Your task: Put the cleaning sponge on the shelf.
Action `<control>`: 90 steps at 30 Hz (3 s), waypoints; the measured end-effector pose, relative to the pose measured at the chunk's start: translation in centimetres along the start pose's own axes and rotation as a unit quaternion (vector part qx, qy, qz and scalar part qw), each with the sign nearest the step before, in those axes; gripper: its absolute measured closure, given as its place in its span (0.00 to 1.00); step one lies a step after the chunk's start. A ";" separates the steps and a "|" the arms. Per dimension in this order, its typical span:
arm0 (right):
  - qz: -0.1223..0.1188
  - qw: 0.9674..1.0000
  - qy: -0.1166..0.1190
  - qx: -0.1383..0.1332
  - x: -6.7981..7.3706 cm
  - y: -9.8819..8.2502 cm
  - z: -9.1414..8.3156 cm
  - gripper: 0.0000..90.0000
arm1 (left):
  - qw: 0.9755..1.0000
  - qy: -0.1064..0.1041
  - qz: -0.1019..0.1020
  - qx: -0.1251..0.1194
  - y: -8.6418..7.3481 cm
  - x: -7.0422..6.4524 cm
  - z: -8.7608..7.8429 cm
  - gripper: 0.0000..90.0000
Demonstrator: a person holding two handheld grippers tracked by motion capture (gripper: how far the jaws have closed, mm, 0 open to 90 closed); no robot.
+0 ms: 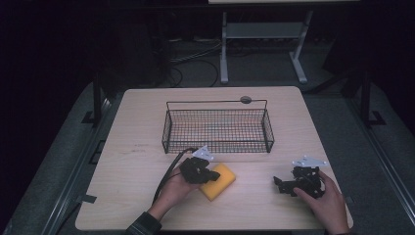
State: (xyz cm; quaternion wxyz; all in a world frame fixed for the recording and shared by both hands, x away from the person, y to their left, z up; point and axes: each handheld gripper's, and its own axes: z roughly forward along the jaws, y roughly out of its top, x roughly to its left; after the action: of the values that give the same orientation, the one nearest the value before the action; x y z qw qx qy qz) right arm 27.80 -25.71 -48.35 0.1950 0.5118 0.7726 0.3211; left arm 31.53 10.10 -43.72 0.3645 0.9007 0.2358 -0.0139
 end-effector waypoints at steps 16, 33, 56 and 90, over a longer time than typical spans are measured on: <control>0.000 1.000 0.000 0.000 0.0 0.0 0.0 0.00 | 0.999 0.032 -0.035 -0.004 -2.1 1.8 -3.3 0.96; -0.001 1.000 0.000 0.000 0.0 0.0 0.0 0.00 | 0.996 0.068 -0.041 0.036 0.1 0.8 -4.1 0.44; 0.000 1.000 0.000 0.000 0.0 0.0 0.0 0.00 | 0.987 0.098 -0.044 0.117 0.7 0.5 -0.4 0.14; -0.001 1.000 0.000 0.000 0.0 0.0 0.0 0.00 | 0.982 0.114 -0.040 0.148 0.0 0.5 1.2 0.21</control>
State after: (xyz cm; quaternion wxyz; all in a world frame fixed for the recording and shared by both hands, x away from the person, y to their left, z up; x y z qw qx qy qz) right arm 27.81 -25.72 -48.35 0.1954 0.5114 0.7729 0.3209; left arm 32.14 9.54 -44.70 0.1974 0.9304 0.3064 0.0395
